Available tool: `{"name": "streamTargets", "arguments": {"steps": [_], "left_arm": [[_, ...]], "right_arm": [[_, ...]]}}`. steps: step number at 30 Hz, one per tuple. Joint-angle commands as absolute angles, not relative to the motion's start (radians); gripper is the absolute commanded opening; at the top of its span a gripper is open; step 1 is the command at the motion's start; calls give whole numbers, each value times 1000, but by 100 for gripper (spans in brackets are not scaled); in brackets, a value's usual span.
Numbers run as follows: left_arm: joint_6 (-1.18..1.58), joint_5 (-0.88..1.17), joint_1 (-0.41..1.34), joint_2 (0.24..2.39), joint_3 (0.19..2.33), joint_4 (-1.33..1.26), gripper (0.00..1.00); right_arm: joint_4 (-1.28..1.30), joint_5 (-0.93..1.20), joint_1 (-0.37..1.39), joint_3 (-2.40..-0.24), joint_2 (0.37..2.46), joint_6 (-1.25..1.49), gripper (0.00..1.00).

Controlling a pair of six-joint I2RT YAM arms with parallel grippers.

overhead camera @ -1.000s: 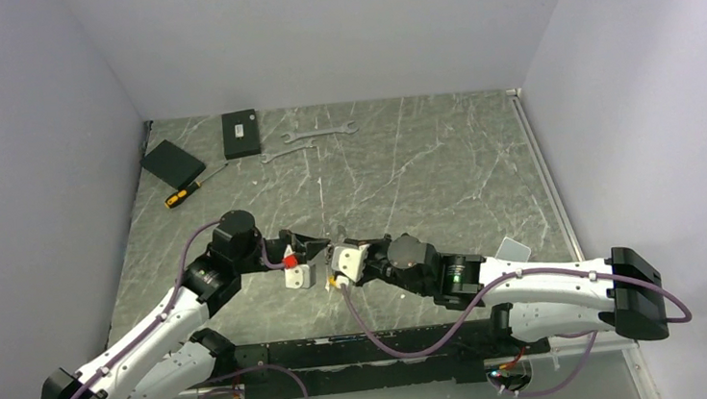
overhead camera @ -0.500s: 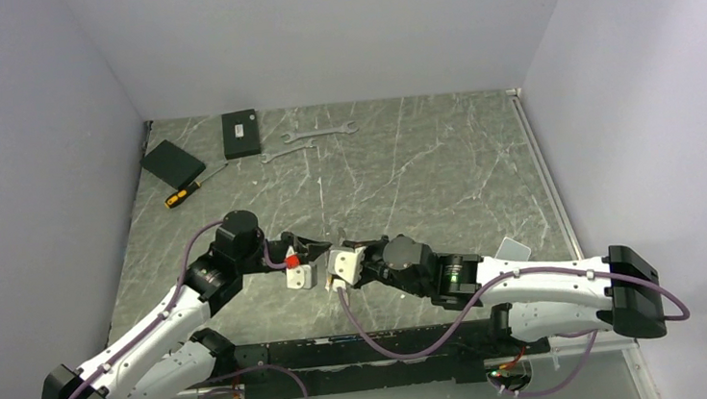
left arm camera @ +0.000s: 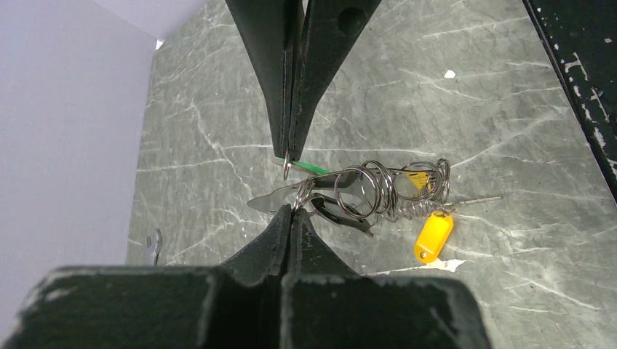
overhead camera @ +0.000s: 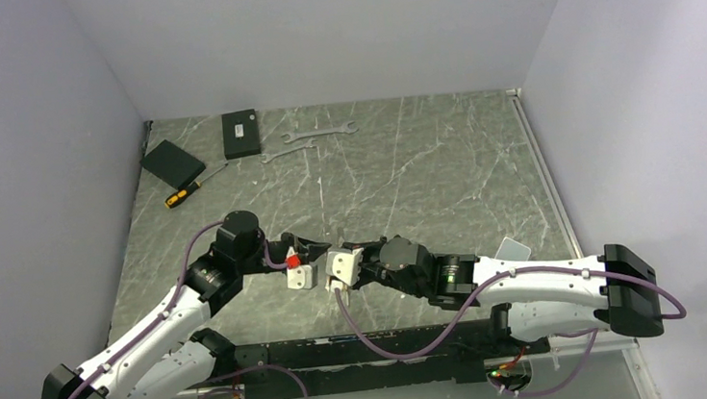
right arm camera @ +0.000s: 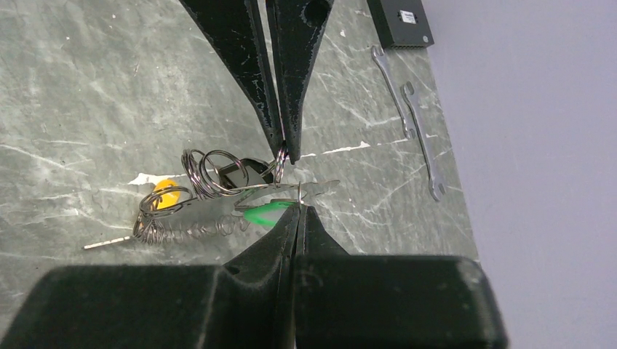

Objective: Put the keys on the keyring

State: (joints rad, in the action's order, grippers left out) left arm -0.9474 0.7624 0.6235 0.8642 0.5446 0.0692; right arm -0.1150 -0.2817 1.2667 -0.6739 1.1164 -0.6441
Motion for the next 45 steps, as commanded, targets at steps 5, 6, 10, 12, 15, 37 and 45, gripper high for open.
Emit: {"name": "streamTargets", "arguments": {"steps": [5, 6, 10, 12, 15, 37, 45], "left_arm": [[-935, 762, 629, 864, 586, 33, 0], [-934, 761, 629, 864, 586, 30, 0], [-933, 758, 629, 864, 586, 30, 0], [-929, 759, 629, 863, 586, 28, 0], [-929, 756, 628, 862, 586, 29, 0], [-810, 827, 629, 875, 629, 40, 0], [-771, 892, 629, 908, 666, 85, 0]], "right_arm": [[-158, -289, 1273, -695, 1108, -640, 0], [-160, -287, 1273, -696, 1107, -639, 0], [-160, -272, 1273, -694, 1107, -634, 0], [-159, -269, 1273, -695, 1106, -635, 0], [-158, -266, 1273, -695, 1105, -635, 0], [-179, -250, 1275, -671, 1033, -604, 0], [-132, -271, 1276, -669, 1029, -621, 0]]}}
